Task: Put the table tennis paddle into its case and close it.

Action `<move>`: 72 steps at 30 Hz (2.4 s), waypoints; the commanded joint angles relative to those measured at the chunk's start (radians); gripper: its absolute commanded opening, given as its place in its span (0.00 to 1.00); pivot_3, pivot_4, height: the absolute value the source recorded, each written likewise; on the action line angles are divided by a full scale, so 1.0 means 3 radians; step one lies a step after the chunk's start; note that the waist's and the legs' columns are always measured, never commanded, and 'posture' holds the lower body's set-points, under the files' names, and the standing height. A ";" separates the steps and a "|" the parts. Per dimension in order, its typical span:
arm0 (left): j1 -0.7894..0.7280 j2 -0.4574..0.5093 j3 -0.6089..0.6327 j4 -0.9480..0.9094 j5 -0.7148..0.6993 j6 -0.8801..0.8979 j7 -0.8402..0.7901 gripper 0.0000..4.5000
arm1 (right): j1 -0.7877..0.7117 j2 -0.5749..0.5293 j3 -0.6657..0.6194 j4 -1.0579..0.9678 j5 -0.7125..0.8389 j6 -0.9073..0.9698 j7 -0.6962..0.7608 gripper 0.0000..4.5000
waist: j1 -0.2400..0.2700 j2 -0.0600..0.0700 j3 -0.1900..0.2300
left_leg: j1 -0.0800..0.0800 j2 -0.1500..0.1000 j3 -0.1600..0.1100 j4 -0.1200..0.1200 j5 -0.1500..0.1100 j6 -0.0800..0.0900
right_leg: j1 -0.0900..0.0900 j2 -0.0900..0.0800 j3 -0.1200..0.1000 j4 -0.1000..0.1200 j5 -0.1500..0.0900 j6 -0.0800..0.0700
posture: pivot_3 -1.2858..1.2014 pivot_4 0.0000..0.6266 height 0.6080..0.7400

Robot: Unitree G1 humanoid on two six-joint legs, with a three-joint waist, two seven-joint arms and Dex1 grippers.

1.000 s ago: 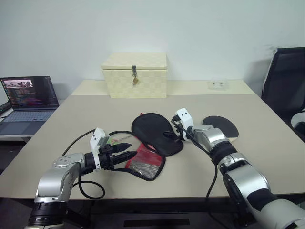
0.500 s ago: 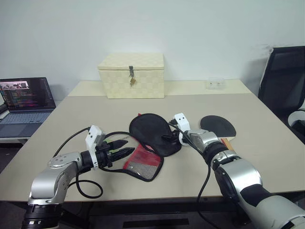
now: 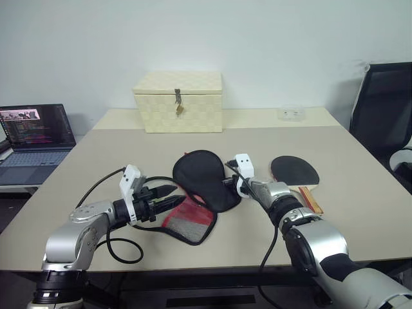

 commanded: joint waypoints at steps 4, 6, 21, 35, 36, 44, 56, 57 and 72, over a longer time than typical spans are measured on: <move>-0.0337 0.0092 -0.0106 0.0251 -0.0008 -0.0099 -0.0202 0.62 | 0.0338 -0.0045 -0.0714 -0.1080 0.0507 0.0666 -0.1069 0.02 | 0.0004 0.0000 0.0000 | -0.0001 0.0000 0.0002 -0.0001 0.0000 0.0000 | 0.0000 0.0000 -0.0001 -0.0001 -0.0001 -0.0001 | 0.52 0.24 1.00; -0.0432 0.0083 -0.0160 0.0354 0.0011 -0.0137 -0.0259 0.62 | 0.0541 0.0040 -0.0856 -0.1560 0.0609 0.0910 -0.1379 0.02 | 0.0015 0.0000 0.0000 | -0.0006 -0.0001 0.0002 -0.0001 0.0000 0.0000 | -0.0001 0.0000 -0.0003 -0.0003 -0.0001 -0.0001 | 0.52 0.24 1.00; -0.0955 0.0066 -0.0465 0.1076 0.0231 -0.0507 -0.0673 0.62 | 0.1768 0.0903 -0.0898 -0.4487 0.0970 0.2352 -0.2661 0.02 | 0.0012 0.0001 0.0001 | -0.0026 0.0000 0.0002 -0.0003 0.0000 0.0000 | -0.0025 0.0002 -0.0003 0.0000 -0.0003 -0.0003 | 0.52 0.24 1.00; -0.0955 0.0026 -0.0463 0.1151 0.0278 -0.0600 -0.0694 0.62 | 0.1857 0.0598 -0.0381 -0.4276 0.1032 0.2500 -0.2278 0.05 | -0.0006 0.0001 0.0001 | -0.0038 0.0001 0.0012 -0.0003 0.0000 0.0001 | -0.0050 0.0008 0.0006 0.0016 -0.0005 -0.0005 | 0.52 0.24 1.00; -0.0940 0.0025 -0.0453 0.1140 0.0277 -0.0603 -0.0680 0.62 | 0.1874 0.0470 -0.0297 -0.4305 0.0951 0.2464 -0.2240 0.05 | -0.0006 0.0001 0.0001 | -0.0038 0.0001 0.0012 -0.0003 0.0000 0.0001 | -0.0050 0.0008 0.0006 0.0016 -0.0005 -0.0005 | 0.52 0.24 1.00; -0.0830 -0.0021 -0.0416 0.1019 0.0238 -0.0610 -0.0586 0.62 | 0.2066 -0.0076 -0.0141 -0.4766 0.0714 0.2564 -0.1992 0.05 | 0.0003 0.0001 0.0001 | -0.0042 0.0000 0.0010 -0.0002 0.0000 0.0001 | -0.0050 0.0010 0.0004 0.0014 -0.0005 -0.0005 | 0.52 0.24 1.00; -0.0817 -0.0108 -0.0444 0.0989 0.0234 -0.0605 -0.0546 0.62 | 0.1709 -0.0722 -0.0330 -0.4748 0.0861 0.2752 -0.1234 0.29 | 0.0001 0.0001 0.0001 | -0.0041 0.0000 0.0014 -0.0002 0.0000 0.0001 | -0.0050 0.0013 0.0004 0.0015 -0.0005 -0.0005 | 0.52 0.24 1.00; -0.0825 -0.0111 -0.0445 0.0996 0.0237 -0.0609 -0.0548 0.62 | 0.1700 -0.0740 -0.0341 -0.4715 0.0850 0.2737 -0.1207 0.29 | 0.0004 0.0001 0.0000 | -0.0041 0.0000 0.0014 -0.0002 0.0000 0.0001 | -0.0050 0.0013 0.0004 0.0015 -0.0005 -0.0005 | 0.52 0.24 1.00; -0.0887 -0.0092 -0.0492 0.0900 0.0221 -0.0569 -0.0684 0.62 | 0.2048 -0.1334 -0.0348 -0.4319 0.0545 0.2750 -0.0877 0.80 | 0.0009 0.0001 0.0000 | -0.0044 -0.0002 0.0017 -0.0001 0.0000 0.0001 | -0.0050 0.0012 0.0003 0.0012 -0.0005 -0.0004 | 0.52 0.24 1.00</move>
